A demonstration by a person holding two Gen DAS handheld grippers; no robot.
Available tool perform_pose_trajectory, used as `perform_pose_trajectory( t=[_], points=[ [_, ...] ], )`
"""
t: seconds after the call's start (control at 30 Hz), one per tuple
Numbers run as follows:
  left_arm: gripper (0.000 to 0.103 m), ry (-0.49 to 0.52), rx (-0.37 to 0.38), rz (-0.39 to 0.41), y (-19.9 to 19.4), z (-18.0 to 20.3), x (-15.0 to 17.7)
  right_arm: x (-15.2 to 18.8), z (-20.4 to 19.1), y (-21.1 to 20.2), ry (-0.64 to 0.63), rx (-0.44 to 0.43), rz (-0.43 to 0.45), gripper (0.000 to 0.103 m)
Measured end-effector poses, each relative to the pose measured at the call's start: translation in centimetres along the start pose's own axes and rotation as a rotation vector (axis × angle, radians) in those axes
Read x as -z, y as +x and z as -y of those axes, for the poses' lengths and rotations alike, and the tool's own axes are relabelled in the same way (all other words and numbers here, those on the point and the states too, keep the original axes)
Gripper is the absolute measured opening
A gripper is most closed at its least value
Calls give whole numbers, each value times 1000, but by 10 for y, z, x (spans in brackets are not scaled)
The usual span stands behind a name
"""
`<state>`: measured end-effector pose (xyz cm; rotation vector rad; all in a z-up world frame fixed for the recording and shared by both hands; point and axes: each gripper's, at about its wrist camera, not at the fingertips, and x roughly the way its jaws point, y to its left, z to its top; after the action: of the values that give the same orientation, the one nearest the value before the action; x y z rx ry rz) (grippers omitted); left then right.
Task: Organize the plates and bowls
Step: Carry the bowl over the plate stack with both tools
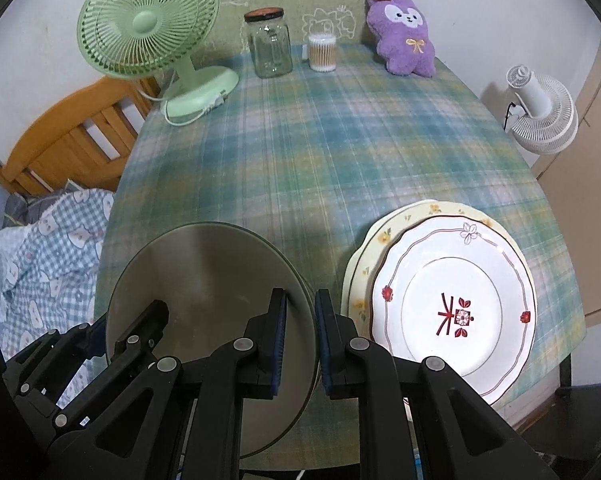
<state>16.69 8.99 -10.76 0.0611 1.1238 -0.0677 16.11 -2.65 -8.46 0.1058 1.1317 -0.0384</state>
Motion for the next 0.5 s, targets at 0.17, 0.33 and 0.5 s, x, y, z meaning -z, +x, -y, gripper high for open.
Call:
perform_pose_trajectory(
  t=[0.17, 0.33, 0.5],
  points=[
    [18, 5, 2, -14, 9, 2, 4, 2, 0, 9, -7, 16, -16, 18],
    [18, -1, 7, -26, 15, 4, 3, 0, 0, 16, -20, 29, -21, 18],
    [19, 7, 1, -23, 15, 6, 3, -2, 1, 20, -21, 29, -25, 18]
  ],
)
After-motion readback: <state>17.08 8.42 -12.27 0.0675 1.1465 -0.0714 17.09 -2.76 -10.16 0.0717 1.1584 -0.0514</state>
